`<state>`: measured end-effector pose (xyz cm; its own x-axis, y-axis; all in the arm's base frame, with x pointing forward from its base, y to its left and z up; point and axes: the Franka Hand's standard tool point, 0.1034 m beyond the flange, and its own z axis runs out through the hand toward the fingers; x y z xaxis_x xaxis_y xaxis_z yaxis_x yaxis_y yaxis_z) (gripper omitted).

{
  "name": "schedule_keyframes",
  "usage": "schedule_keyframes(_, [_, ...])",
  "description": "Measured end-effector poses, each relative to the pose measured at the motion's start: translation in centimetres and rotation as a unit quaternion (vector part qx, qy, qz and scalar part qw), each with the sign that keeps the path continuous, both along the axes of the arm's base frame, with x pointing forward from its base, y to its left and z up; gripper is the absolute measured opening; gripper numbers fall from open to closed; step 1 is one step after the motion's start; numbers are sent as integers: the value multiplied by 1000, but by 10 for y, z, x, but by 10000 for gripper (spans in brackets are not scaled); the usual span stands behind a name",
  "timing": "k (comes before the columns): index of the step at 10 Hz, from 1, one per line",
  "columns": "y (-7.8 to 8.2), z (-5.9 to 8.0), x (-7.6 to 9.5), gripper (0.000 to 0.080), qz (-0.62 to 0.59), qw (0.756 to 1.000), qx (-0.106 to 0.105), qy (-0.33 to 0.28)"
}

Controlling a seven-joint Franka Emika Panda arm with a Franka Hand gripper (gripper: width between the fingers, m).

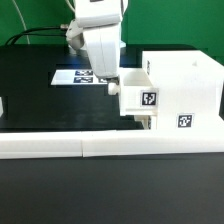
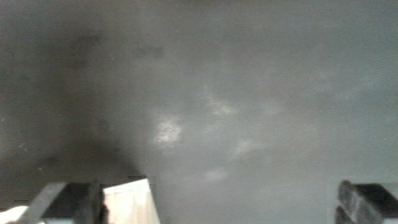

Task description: Assemble drawer

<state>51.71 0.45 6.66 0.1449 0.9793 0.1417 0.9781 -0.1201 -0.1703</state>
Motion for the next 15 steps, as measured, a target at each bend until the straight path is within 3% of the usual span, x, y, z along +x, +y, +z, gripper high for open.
schedule_keyframes(4, [-31, -5, -2, 649, 31, 999, 7, -4])
schedule_keyframes(5, [-34, -5, 4, 649, 33, 999, 9, -5])
schedule_keyframes(6, [-33, -3, 11, 649, 38, 999, 7, -8])
schedule_keyframes(10, [-34, -5, 9, 649, 37, 999, 8, -6])
schedule_keyframes(12, [-33, -4, 20, 649, 62, 998, 13, -15])
schedule_keyframes(15, [-20, -6, 29, 649, 41, 999, 13, -13])
